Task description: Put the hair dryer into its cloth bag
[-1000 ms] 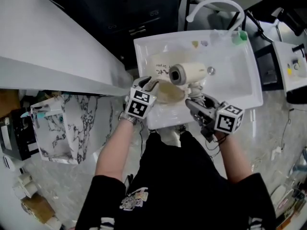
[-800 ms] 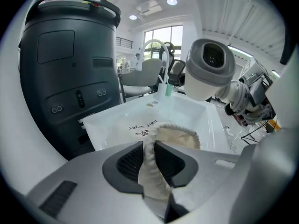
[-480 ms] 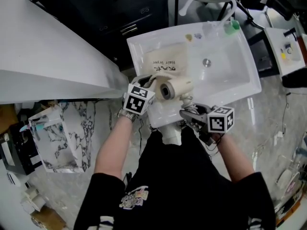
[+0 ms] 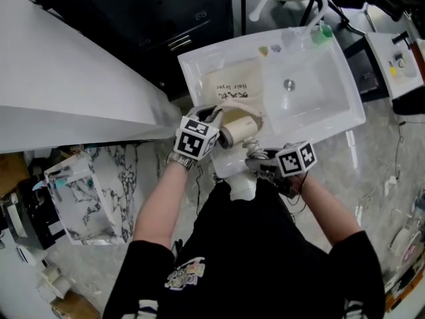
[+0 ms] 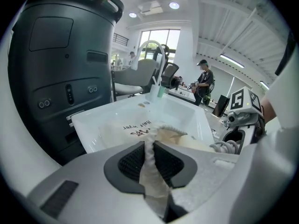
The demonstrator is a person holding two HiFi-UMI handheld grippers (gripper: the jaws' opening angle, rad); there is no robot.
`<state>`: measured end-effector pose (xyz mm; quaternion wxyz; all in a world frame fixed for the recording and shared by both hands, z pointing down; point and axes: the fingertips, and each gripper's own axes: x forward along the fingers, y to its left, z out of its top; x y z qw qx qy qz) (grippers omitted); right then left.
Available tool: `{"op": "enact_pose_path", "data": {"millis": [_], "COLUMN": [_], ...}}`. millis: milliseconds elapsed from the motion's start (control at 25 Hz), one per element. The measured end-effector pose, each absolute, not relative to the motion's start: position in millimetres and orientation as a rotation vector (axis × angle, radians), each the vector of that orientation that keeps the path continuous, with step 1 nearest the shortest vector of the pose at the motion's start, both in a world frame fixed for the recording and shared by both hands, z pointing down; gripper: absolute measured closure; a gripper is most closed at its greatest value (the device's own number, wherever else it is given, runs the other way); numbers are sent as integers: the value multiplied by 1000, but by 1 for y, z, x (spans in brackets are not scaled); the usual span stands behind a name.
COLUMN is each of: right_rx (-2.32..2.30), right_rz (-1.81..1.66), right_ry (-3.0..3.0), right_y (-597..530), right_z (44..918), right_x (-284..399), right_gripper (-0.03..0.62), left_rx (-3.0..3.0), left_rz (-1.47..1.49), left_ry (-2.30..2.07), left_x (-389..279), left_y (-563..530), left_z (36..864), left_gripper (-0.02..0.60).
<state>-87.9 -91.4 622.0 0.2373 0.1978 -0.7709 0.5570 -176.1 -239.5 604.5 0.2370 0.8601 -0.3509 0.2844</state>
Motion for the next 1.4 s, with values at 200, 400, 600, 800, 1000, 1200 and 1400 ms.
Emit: {"op": "enact_pose_path", "data": {"millis": [200, 400, 600, 800, 1000, 1200, 1400], "right_rx": [562, 633, 694, 746, 848, 955, 1055], "right_rz": [1594, 1653, 1645, 1632, 1637, 1630, 1605], "right_ry": [-2049, -2020, -2002, -1961, -1917, -1920, -1941], "right_y": [-101, -117, -132, -144, -162, -189, -214], "right_z": [634, 636, 642, 651, 664, 667, 671], "right_x": [-93, -88, -92, -103, -107, -114, -122], "right_gripper": [350, 350, 350, 350, 349, 350, 350], "left_rx": [2379, 2401, 2417, 2437, 2453, 2459, 2444], "left_rz": [778, 784, 779, 743, 735, 710, 698], "left_ry": [-940, -909, -899, -900, -878, -878, -860], "left_x": [-177, -177, -177, -176, -173, -174, -176], "left_y": [-239, -233, -230, -232, -227, -227, -224], "left_z": [604, 599, 595, 587, 583, 579, 579], "left_gripper": [526, 526, 526, 528, 528, 528, 528]}}
